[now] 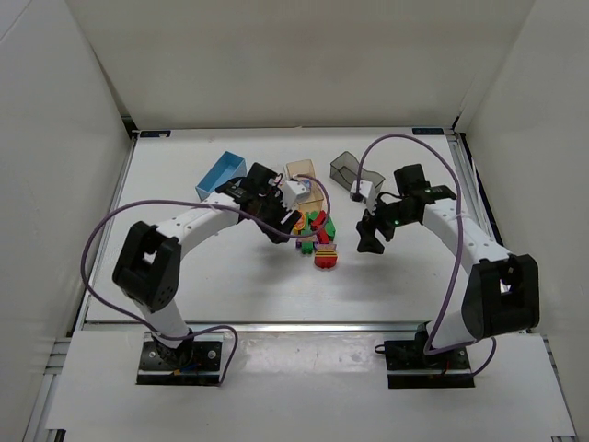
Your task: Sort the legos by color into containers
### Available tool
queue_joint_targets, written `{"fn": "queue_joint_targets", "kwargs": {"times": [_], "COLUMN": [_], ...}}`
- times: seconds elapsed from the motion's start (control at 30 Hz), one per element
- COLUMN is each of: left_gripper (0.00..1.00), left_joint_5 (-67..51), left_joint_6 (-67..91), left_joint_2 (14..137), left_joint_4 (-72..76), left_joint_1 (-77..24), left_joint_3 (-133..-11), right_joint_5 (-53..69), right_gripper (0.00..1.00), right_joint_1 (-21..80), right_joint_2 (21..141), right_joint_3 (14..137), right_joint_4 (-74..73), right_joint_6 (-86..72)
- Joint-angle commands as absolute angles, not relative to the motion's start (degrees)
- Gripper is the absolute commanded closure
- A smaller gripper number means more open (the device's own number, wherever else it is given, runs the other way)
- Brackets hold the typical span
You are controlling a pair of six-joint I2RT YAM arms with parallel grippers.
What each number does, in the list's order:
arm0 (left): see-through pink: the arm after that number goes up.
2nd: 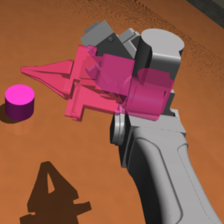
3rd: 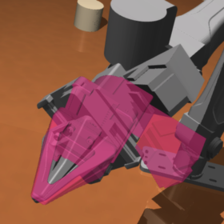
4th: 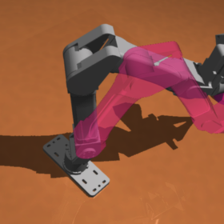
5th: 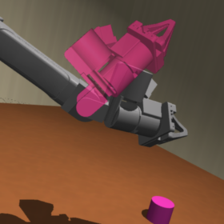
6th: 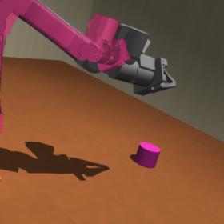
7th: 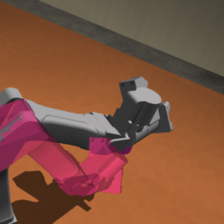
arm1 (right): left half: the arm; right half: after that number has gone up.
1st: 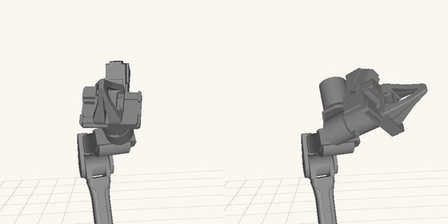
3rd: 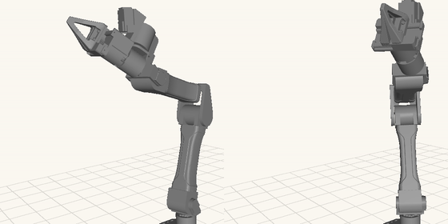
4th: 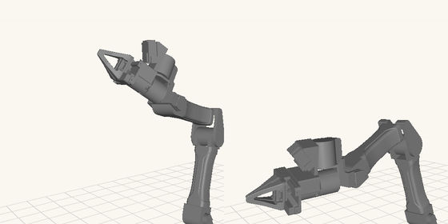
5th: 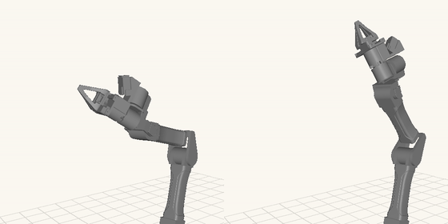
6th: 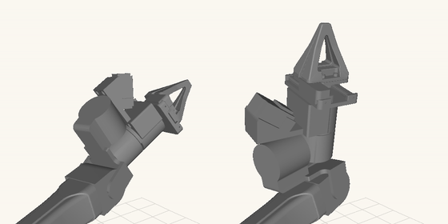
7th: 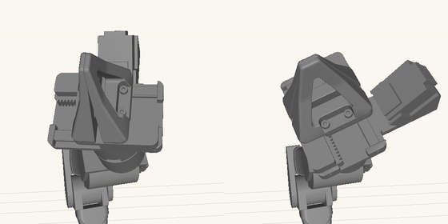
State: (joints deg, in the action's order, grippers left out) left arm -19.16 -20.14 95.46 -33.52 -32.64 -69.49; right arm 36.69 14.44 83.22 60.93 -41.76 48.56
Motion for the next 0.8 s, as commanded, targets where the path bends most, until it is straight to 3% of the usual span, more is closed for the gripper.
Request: {"fn": "queue_joint_targets", "kwargs": {"times": [0.0,0.1,0.3,0.77], "left_gripper": [0.21,0.16,0.17,0.17], "left_joint_5": [-14.86,-13.63,-3.08,-6.94], "left_joint_6": [-15.92,-11.0,-0.27,9.84], "left_joint_2": [98.69,100.54,104.49,111.97], "left_joint_4": [-30.06,-29.27,-29.09,-29.27], "left_joint_1": [-32.61,-33.83,-35.24,-35.59], "left_joint_3": [-75.4,-77.25,-79.19,-87.27], "right_joint_5": [36.13,35.86,34.98,34.89], "right_gripper": [0.12,0.12,0.11,0.11], "right_joint_1": [14.33,13.8,12.39,11.87], "right_joint_2": [80.68,80.51,80.6,81.74], "right_joint_3": [60.21,60.03,60.29,61.0], "right_joint_4": [-40.08,-39.46,-38.59,-39.29], "right_joint_6": [45.36,45.09,43.34,44.47]}}
